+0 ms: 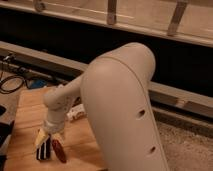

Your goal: Place the pepper on the white sponge

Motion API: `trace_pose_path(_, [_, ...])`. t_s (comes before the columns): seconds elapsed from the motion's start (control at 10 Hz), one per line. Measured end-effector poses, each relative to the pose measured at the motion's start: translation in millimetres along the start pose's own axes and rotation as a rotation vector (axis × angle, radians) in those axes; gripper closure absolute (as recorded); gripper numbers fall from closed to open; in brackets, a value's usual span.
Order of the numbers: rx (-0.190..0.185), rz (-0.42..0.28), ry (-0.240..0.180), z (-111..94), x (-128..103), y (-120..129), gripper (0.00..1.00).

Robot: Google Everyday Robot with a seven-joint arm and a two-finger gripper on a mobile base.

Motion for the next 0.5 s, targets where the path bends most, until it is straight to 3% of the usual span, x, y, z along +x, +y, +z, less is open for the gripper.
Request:
trace_pose_path(0.3, [0.05,0.01,0.003,12,1,-1,0.25])
trace_pose_path(0.5, [0.061,0.011,0.004,18,3,-6,0.25])
